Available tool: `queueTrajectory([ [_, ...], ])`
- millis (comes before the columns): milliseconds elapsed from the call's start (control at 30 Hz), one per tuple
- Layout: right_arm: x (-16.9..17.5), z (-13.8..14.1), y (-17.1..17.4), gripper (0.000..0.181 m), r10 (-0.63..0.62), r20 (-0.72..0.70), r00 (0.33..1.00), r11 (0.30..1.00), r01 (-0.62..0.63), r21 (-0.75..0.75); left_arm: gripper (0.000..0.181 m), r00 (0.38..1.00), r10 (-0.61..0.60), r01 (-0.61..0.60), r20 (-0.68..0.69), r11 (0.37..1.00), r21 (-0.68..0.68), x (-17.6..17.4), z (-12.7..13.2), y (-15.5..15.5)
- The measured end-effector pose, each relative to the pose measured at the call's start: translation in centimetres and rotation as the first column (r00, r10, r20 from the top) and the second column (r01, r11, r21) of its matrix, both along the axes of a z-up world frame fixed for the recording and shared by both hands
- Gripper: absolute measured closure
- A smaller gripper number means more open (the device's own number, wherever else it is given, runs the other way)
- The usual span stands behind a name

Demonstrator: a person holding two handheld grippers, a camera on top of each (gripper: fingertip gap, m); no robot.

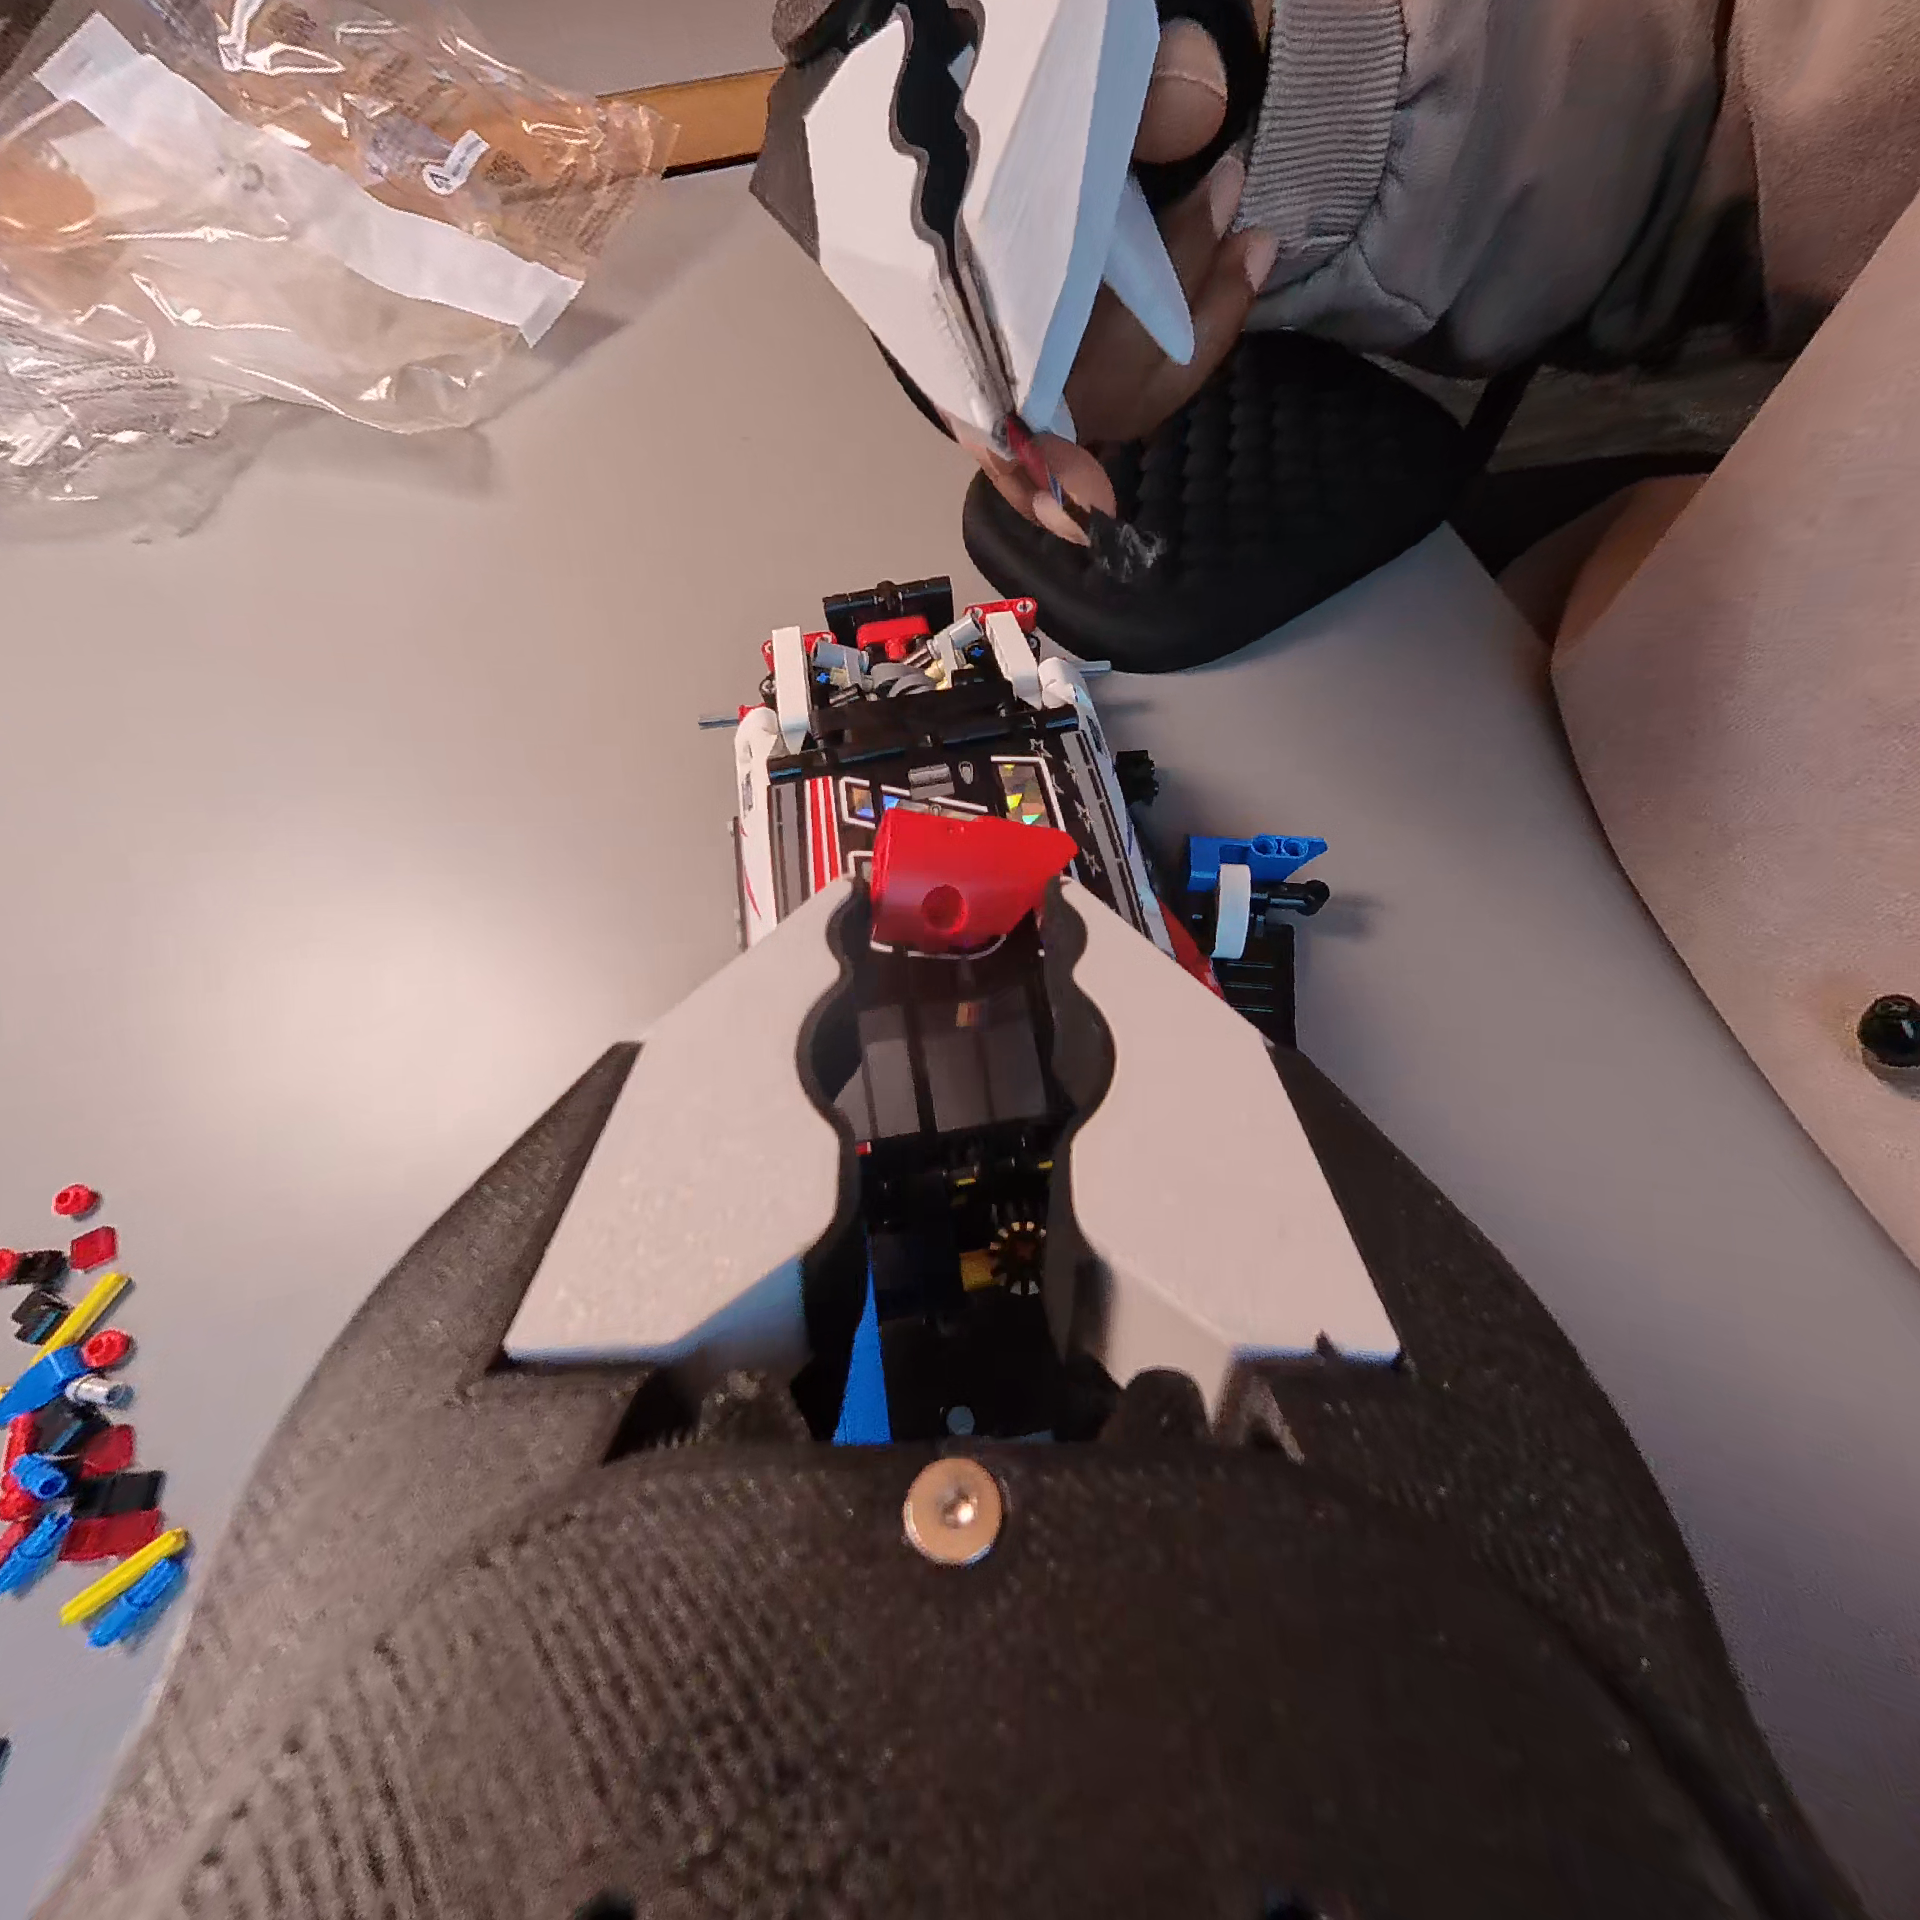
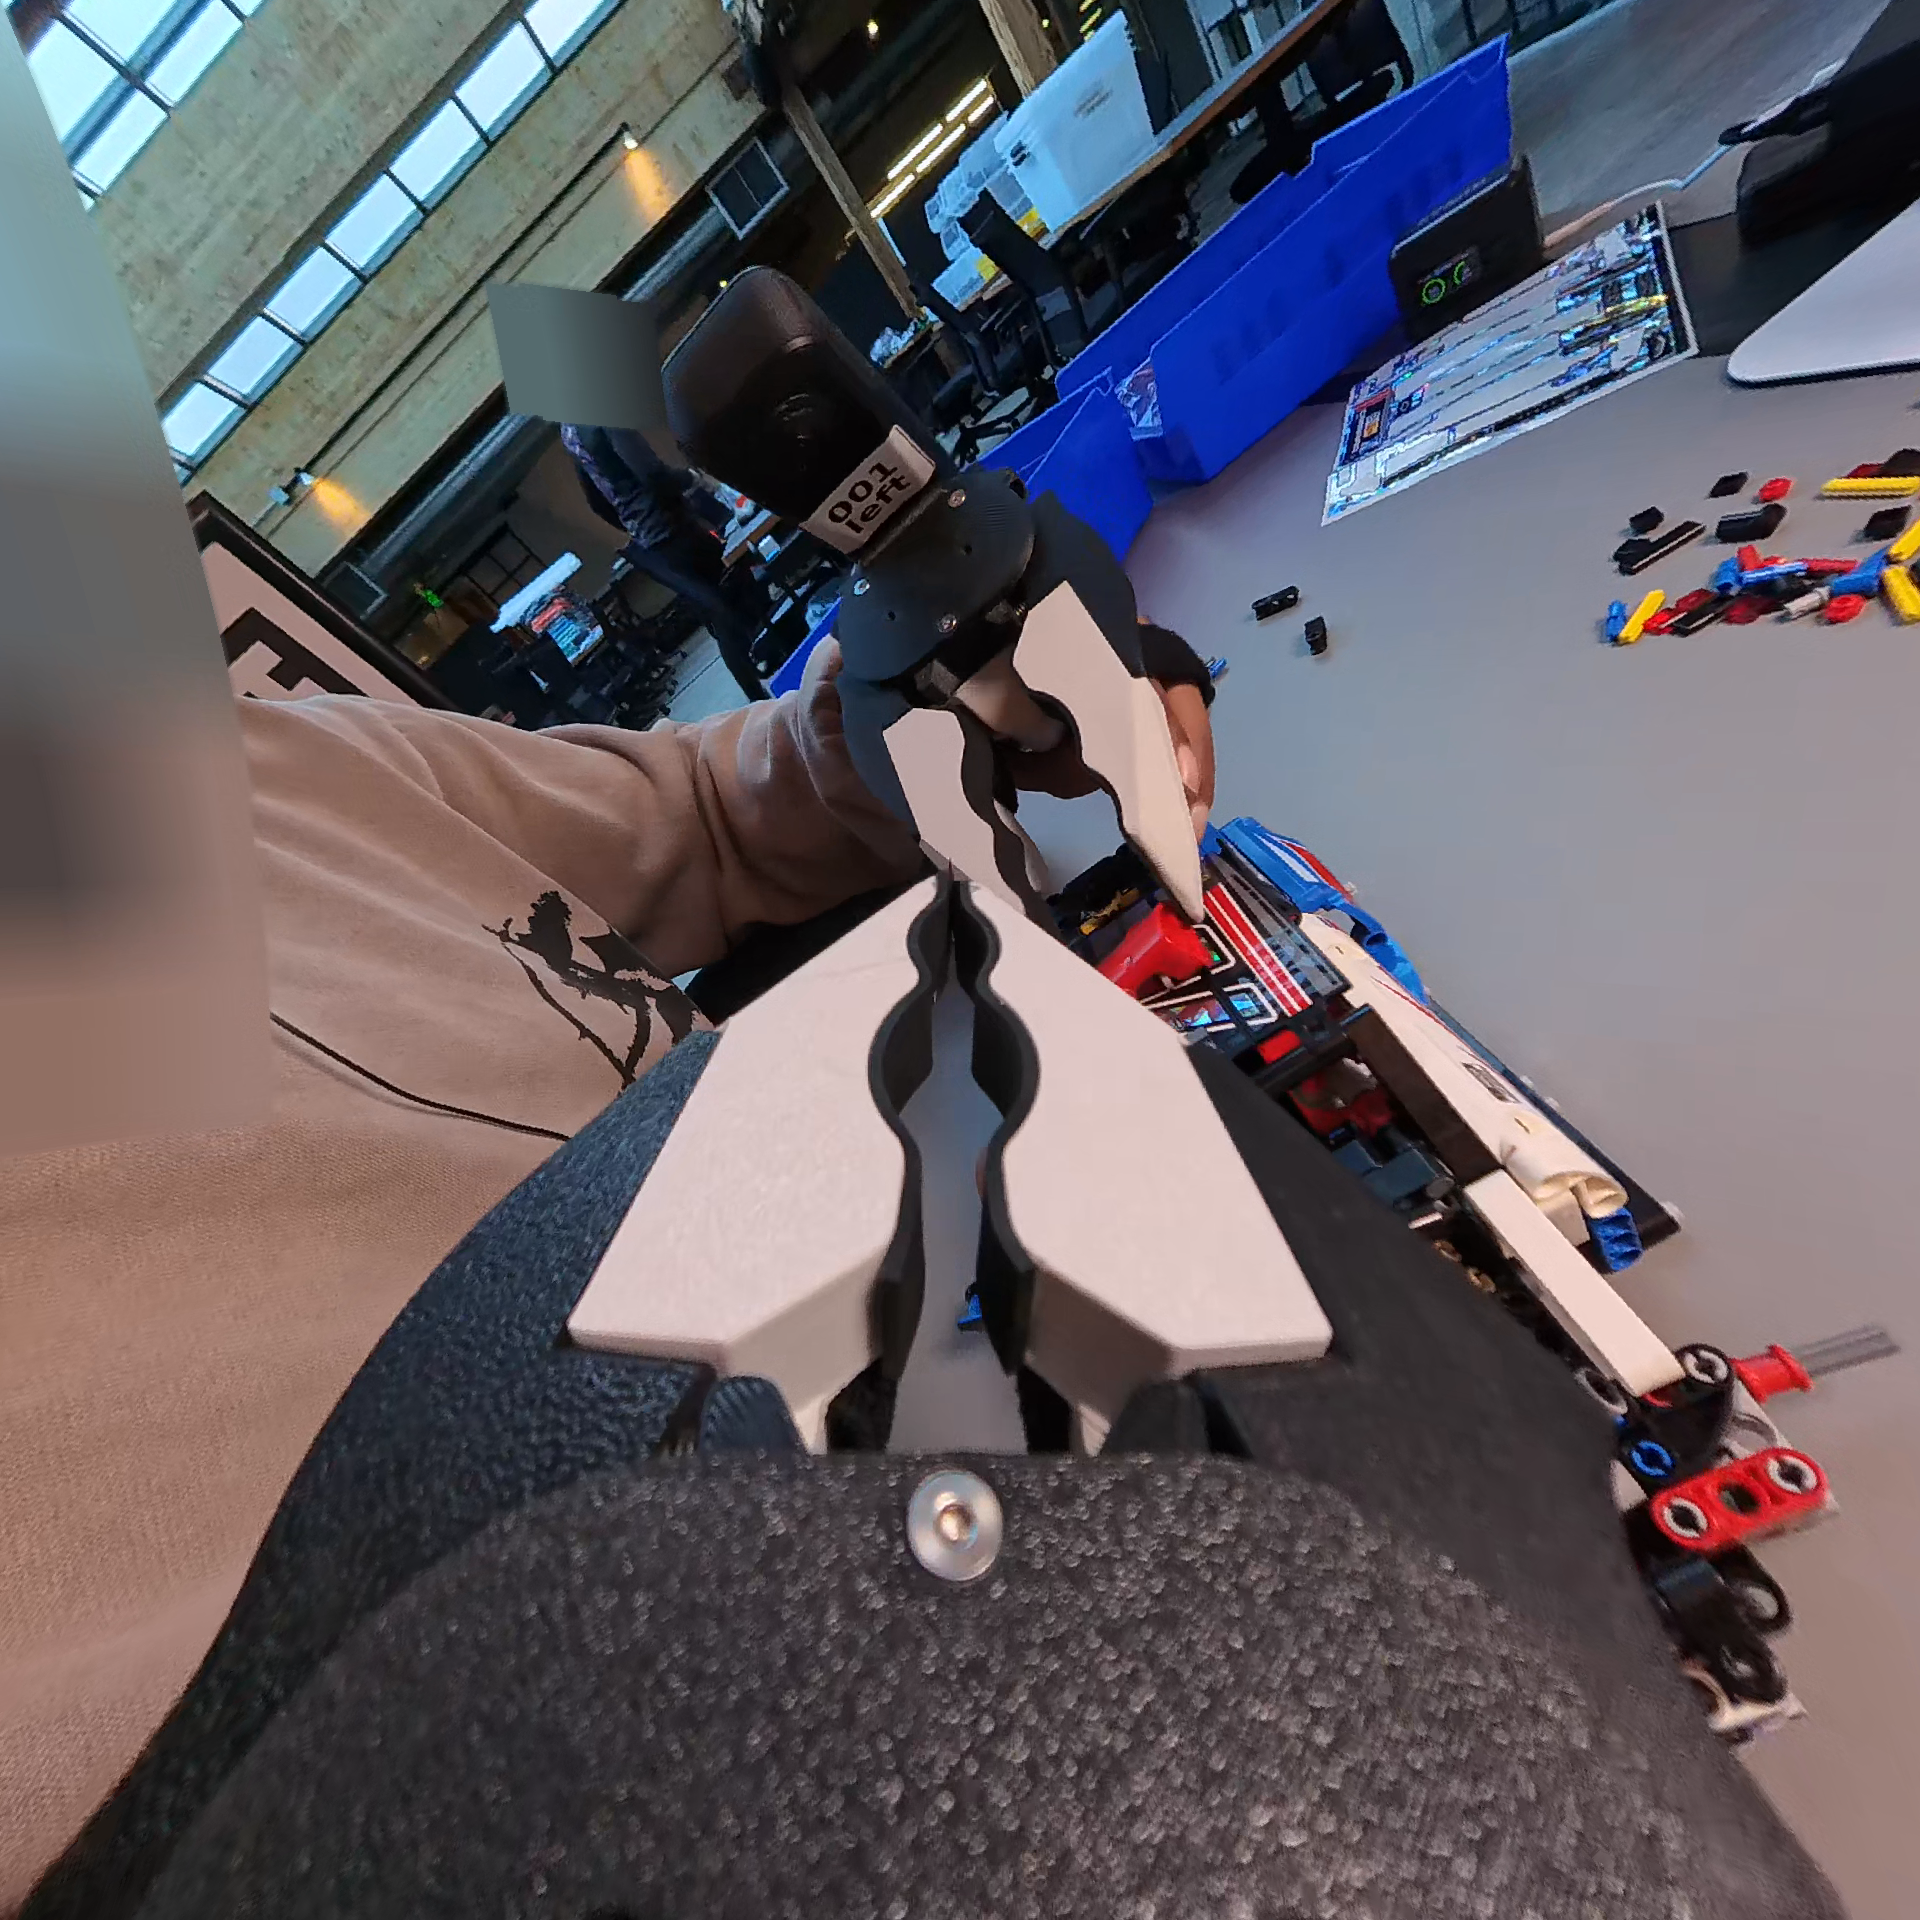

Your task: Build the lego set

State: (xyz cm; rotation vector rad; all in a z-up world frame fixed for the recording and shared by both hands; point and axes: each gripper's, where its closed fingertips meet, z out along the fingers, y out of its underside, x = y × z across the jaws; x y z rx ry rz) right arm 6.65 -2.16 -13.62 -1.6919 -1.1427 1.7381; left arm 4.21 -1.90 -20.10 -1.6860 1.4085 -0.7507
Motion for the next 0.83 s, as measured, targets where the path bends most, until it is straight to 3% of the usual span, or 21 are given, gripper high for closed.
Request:
queueTrajectory([
  [467, -2.4, -3.0, 0.2, 0.181, 0.054, 0.130, 0.990, 0.994, -0.041, -0.096, 0.147, 0.998, -0.003, 0.002, 0.056, 1.000, 0.020, 0.2, 0.0, -0.2],
  [833, -2.7, -3.8, 0.6, 0.181, 0.054, 0.177, 0.983, 0.998, -0.046, -0.052, 0.150, 0.999, -0.017, 0.016, 0.047, 0.999, 0.037, 0.3, -0.1, 0.0],
])
